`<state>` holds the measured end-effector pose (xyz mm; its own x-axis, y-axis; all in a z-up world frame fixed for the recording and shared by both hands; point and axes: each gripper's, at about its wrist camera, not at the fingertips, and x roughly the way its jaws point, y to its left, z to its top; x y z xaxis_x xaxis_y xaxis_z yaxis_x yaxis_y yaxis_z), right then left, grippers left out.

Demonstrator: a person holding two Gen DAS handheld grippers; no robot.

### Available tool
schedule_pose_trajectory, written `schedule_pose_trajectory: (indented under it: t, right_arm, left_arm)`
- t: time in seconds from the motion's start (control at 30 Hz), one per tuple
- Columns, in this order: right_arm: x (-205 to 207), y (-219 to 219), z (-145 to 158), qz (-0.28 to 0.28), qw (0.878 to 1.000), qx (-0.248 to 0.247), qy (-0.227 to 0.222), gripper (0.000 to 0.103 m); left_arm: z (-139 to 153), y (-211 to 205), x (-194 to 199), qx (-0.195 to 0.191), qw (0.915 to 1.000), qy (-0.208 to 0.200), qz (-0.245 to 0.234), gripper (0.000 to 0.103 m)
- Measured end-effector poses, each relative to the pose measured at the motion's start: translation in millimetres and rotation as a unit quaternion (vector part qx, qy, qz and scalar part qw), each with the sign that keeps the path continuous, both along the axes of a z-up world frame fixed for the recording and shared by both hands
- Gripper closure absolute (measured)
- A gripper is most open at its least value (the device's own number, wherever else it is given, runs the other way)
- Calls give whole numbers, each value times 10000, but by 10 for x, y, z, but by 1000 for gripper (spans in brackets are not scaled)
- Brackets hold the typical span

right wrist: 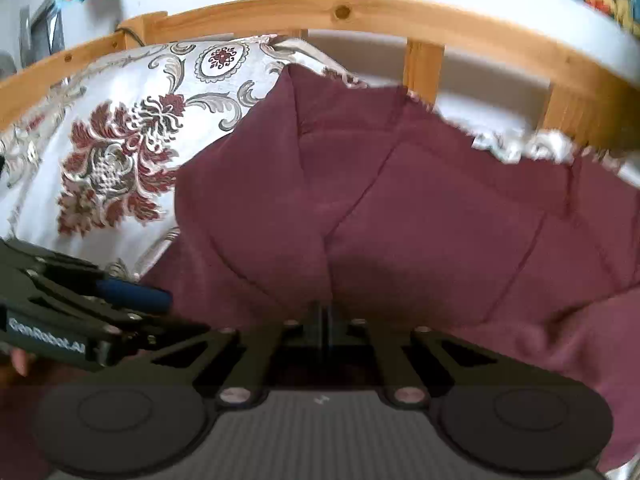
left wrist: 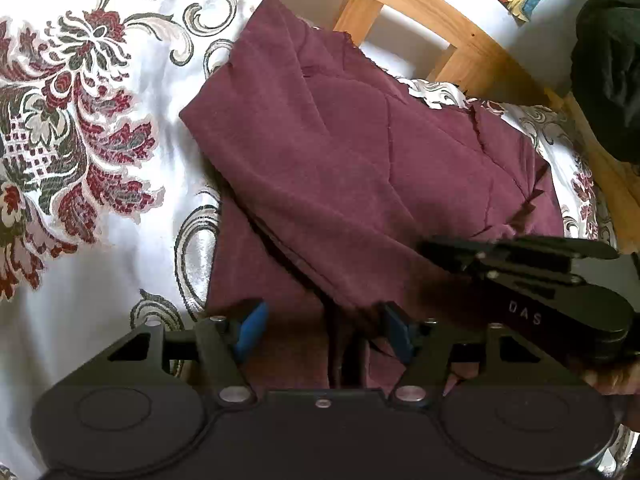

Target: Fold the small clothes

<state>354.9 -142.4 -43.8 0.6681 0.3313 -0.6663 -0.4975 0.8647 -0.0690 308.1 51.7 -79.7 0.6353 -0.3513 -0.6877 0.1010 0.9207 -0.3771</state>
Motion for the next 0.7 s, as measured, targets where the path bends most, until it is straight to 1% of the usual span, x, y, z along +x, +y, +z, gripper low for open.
schedule_pose_trajectory:
  t: [0.07,0.1,0.13,0.2,0.27,0.3,0.33,0.4,0.43,0.47,0.5,0.53,0.57,0.6,0.63,0.7]
  right_arm:
    - [-19,-5,30,-218,9992,-131,-318,101]
    - [-14,-25,46,-302,9987,-59,-399,101]
    - [-6,-47,53,-366,9984,-23,-429,101]
    - [-4,-25,15,-385,9980,-107,-481,101]
    - [-5,-24,-35,-326,9986,-124,-396,100]
    - [-28,-50,-38,-328,9988,-53,-351,93]
    - [-70,-95,-24,-398,9986,11,-354,88]
    - [-183,-243,47,-511,9979,107,-395,67]
    - [-256,-306,75,-556,9974,106,-438,60]
    - [-346,-371,102,-582,9971,66,-481,49]
    - [-457,-431,122,-590,9969,-15,-519,41]
    - [-576,-488,134,-577,9969,-100,-531,39]
    - [-671,-534,145,-560,9969,-158,-528,34]
    - [-806,-597,147,-551,9969,-222,-513,29]
    - [-915,-661,153,-555,9969,-262,-497,26]
    - [-1140,-765,169,-586,9965,-340,-483,16]
  left_arm:
    - [-3,-20,1,81,10000,-13,-21,40]
    - [-6,-28,4,115,9999,-19,-33,40]
    - [-8,-39,10,141,9999,-26,-43,40]
    - [-10,-48,10,181,9998,-39,-67,40]
    - [-10,-52,11,175,9998,-42,-79,39]
    - [-9,-45,11,152,9998,-43,-82,39]
    - [-6,-36,8,120,9999,-45,-75,39]
    - [7,-11,7,43,10000,-18,-55,39]
    - [17,-2,9,10,10000,13,-42,38]
    - [25,13,8,-20,10000,43,-36,37]
    - [34,20,4,-45,10000,78,-25,34]
    - [43,24,-4,-54,9999,120,-16,31]
    - [52,24,-18,-38,9999,151,-4,29]
    - [65,21,-42,15,9998,177,12,25]
    - [82,16,-69,78,9998,185,25,21]
    - [123,5,-139,205,9997,158,32,16]
